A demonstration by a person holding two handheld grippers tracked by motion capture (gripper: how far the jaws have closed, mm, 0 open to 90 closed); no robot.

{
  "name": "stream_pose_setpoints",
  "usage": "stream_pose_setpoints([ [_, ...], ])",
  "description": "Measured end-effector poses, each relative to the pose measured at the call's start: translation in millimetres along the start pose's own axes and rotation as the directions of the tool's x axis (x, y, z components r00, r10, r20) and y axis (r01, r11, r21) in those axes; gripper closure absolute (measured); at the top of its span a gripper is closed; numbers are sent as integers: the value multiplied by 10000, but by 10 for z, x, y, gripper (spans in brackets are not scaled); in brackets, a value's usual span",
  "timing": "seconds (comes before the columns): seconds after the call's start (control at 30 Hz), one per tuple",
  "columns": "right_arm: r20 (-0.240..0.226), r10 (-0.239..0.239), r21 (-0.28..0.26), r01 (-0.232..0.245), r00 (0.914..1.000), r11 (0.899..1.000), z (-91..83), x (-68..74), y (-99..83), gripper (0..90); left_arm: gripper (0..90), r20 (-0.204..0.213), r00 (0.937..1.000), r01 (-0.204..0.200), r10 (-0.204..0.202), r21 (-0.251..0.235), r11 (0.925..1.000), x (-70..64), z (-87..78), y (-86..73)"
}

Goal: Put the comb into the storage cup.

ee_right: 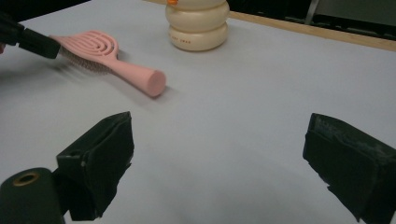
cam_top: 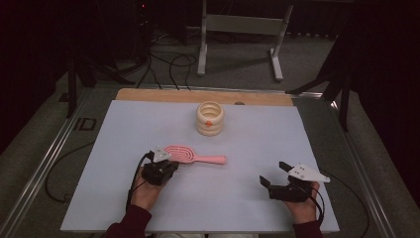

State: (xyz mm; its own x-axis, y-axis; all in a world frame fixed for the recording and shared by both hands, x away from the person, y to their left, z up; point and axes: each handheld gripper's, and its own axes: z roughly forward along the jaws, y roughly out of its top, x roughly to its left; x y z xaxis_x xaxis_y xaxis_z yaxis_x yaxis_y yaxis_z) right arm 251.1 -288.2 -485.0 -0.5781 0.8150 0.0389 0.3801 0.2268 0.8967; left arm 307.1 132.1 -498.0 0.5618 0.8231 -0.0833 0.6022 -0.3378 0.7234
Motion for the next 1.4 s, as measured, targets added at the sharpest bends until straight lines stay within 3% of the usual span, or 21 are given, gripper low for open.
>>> stream_pose_setpoints([
  [0.1, -12, -18, 33, 18, 10000, 10000, 2, 0, -1, 87, 900, -259, 9994, 224, -222, 73, 9997, 70, 22, 72],
  [0.17, -1, -15, 62, 15, 10000, 10000, 2, -1, -2, 87, 899, -219, 9990, 400, -399, 33, 9992, 121, 41, 117],
  [0.57, 3, 16, 71, -16, 10000, 10000, 6, -8, -5, 87, 899, -926, 9948, 479, -415, 681, 9965, 288, 306, 415],
  [1.03, -33, 13, 80, -12, 10000, 10000, 1, -18, -6, 87, 899, -1068, 9940, -76, 219, 1326, 9911, 175, 608, 673],
  [1.4, -30, 13, 76, -13, 10000, 10000, 4, -21, -7, 87, 899, -744, 9966, -262, 364, 1334, 9907, 116, 673, 720],
])
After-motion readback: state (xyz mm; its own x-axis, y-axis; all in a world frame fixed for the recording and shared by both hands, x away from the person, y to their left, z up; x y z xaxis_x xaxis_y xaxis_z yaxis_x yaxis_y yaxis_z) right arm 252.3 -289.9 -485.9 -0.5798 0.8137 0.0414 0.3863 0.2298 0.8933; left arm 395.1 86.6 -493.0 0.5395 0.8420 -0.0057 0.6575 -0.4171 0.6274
